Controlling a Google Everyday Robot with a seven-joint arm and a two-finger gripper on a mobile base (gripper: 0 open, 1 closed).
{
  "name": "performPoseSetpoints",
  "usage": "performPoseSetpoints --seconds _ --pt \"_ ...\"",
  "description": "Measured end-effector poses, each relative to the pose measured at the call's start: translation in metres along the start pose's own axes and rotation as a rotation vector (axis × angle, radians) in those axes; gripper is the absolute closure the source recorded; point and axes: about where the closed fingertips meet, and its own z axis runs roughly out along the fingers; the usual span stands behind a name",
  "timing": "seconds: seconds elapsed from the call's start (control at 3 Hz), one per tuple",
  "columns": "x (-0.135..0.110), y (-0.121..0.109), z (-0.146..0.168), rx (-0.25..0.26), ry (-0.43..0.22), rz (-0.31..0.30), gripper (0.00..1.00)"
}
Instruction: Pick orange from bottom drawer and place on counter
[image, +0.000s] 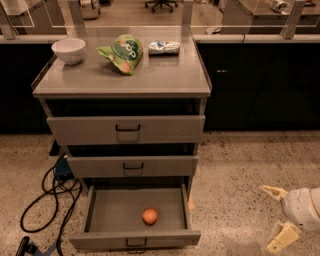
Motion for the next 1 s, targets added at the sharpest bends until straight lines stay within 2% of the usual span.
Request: performPoseSetpoints --seconds 0.33,0.67,1.0 --pt "-0.023 -0.042 0.002 0.127 -0.213 0.034 0.0" --pt "-0.055 -0.097 0.015 0.185 -0.414 0.098 0.0" --pt "-0.056 -0.105 0.015 0.192 -0.447 0.116 0.0"
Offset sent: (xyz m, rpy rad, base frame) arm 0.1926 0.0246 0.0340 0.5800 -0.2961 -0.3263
